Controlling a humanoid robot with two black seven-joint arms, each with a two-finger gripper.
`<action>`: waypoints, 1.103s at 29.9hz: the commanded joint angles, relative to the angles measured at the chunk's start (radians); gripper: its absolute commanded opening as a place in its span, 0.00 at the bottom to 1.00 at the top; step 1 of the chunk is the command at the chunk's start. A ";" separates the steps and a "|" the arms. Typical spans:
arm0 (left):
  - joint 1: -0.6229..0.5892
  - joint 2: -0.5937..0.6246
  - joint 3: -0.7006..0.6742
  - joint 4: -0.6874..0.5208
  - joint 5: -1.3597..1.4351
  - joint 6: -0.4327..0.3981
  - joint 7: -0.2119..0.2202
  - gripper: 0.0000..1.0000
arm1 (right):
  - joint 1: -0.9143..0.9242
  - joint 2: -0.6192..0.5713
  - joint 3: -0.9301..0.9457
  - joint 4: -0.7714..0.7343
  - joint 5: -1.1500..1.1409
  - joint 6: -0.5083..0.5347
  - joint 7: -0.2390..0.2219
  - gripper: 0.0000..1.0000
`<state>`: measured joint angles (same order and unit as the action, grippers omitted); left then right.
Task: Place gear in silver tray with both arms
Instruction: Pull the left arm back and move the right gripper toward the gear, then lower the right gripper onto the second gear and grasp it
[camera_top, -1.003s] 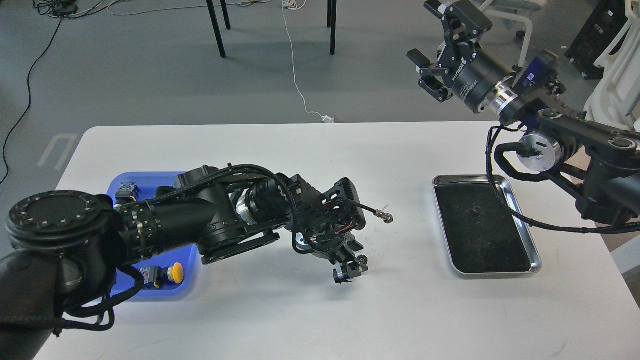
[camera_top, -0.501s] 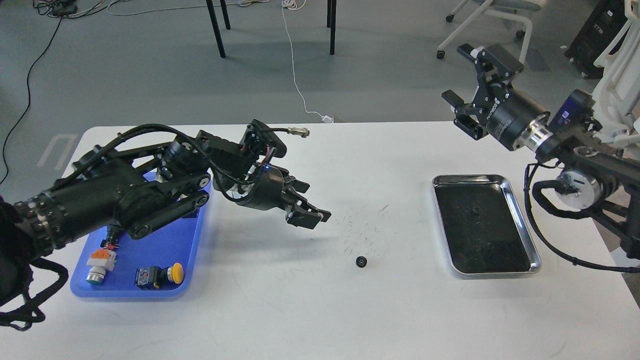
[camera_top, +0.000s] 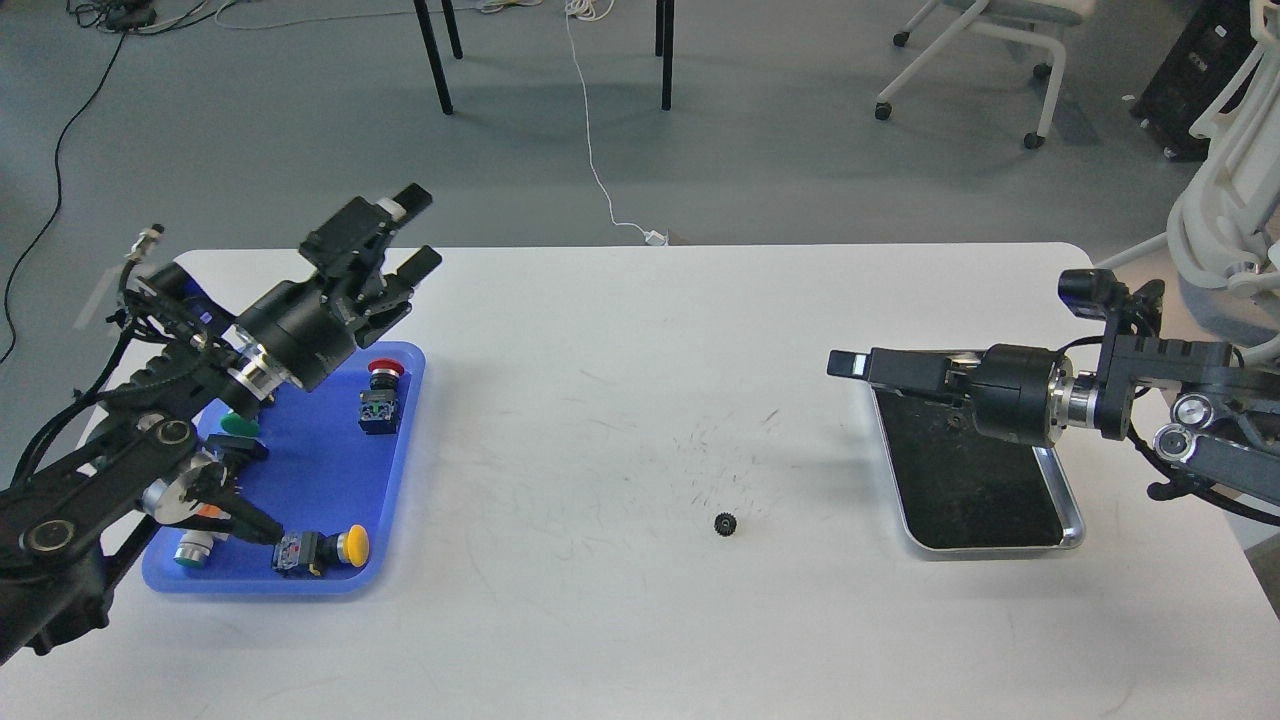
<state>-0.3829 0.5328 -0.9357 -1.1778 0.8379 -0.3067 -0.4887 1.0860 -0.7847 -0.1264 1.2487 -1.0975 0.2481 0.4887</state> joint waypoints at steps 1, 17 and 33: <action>0.050 -0.014 -0.093 -0.010 -0.149 -0.003 0.000 0.98 | 0.260 0.088 -0.240 0.017 -0.076 0.072 0.000 0.99; 0.119 -0.060 -0.169 -0.010 -0.244 0.003 0.044 0.98 | 0.466 0.734 -0.616 -0.150 -0.085 0.083 0.000 0.91; 0.127 -0.074 -0.170 -0.016 -0.244 0.000 0.047 0.98 | 0.495 0.765 -0.707 -0.195 -0.130 0.083 0.000 0.65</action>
<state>-0.2592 0.4598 -1.1062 -1.1935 0.5937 -0.3068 -0.4419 1.5823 -0.0247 -0.8170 1.0597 -1.2269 0.3312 0.4887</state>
